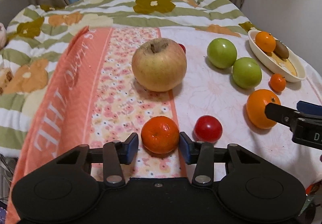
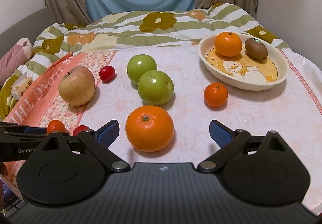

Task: Organize fruits
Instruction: 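Grasp the mandarin with the left tool while the right tool grasps the orange, then carry the mandarin over the duck bowl and release it from the left tool, then lower the orange into the duck bowl and open the right tool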

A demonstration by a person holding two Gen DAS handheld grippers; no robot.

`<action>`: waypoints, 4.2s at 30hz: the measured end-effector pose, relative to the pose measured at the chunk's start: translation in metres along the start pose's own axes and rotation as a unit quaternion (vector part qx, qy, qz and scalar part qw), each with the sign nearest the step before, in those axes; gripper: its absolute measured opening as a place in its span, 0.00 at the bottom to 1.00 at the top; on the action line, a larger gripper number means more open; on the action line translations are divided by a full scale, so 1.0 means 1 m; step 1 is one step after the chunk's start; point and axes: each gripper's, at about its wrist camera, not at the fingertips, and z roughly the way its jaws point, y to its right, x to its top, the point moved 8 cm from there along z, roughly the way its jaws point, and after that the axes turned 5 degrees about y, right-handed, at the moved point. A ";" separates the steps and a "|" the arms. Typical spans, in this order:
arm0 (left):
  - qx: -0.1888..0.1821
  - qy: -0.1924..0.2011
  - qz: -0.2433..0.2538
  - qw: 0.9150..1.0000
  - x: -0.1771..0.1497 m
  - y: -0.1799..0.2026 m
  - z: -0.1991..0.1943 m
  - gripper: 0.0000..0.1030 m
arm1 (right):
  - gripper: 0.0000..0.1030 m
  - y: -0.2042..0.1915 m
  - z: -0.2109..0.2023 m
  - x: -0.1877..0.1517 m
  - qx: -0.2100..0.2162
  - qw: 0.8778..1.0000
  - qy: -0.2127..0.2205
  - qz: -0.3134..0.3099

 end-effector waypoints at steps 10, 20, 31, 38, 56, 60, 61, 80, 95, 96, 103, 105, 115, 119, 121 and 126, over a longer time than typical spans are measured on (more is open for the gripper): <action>-0.001 0.007 -0.001 1.000 0.002 -0.002 -0.001 0.42 | 1.00 -0.008 0.006 -0.002 0.006 1.000 -0.009 -0.014; 0.016 0.012 -0.001 1.000 -0.003 -0.010 -0.009 0.42 | 0.94 -0.014 0.020 -0.007 0.019 0.999 -0.022 -0.026; 0.024 0.021 -0.002 0.999 -0.003 -0.005 -0.017 0.42 | 0.75 -0.020 0.030 -0.006 0.025 0.998 -0.027 -0.042; 0.035 0.033 0.009 0.999 0.002 0.002 -0.027 0.42 | 0.73 -0.018 0.029 -0.005 0.034 0.998 -0.028 -0.049; 0.013 0.063 0.011 0.998 0.032 0.069 -0.075 0.42 | 0.72 0.032 -0.038 0.039 0.036 0.999 -0.002 -0.035; 0.006 0.074 0.019 0.997 0.044 0.091 -0.083 0.42 | 0.72 0.054 -0.054 0.048 0.025 0.999 0.000 -0.029; 0.004 0.077 0.021 0.997 0.047 0.097 -0.085 0.42 | 0.72 0.060 -0.057 0.049 0.023 0.999 0.001 -0.028; -0.033 0.099 0.058 0.993 0.103 0.226 -0.052 0.42 | 0.72 0.204 -0.059 0.101 -0.008 0.999 0.016 -0.032; -0.031 0.050 0.118 0.991 0.113 0.303 0.060 0.42 | 0.72 0.269 0.025 0.124 0.020 0.998 -0.006 -0.056; -0.031 0.046 0.122 0.991 0.113 0.306 0.066 0.42 | 0.72 0.268 0.031 0.124 0.022 0.998 -0.008 -0.058; -0.024 0.021 0.131 0.991 0.105 0.315 0.092 0.42 | 0.72 0.264 0.054 0.125 0.042 0.996 -0.021 -0.071; -0.024 0.016 0.132 0.991 0.105 0.317 0.094 0.42 | 0.72 0.263 0.058 0.125 0.045 0.996 -0.023 -0.072; -0.017 0.029 0.127 0.991 0.107 0.314 0.082 0.72 | 0.72 0.255 0.066 0.126 0.060 0.995 -0.033 -0.076; -0.007 0.034 0.117 0.993 0.106 0.306 0.072 0.74 | 0.72 0.247 0.067 0.126 0.070 0.994 -0.034 -0.081; -0.001 0.038 0.111 0.993 0.106 0.300 0.066 0.78 | 0.72 0.240 0.068 0.126 0.077 0.993 -0.035 -0.082; 0.011 0.043 0.101 0.994 0.104 0.289 0.054 0.79 | 0.72 0.227 0.075 0.124 0.088 0.992 -0.038 -0.084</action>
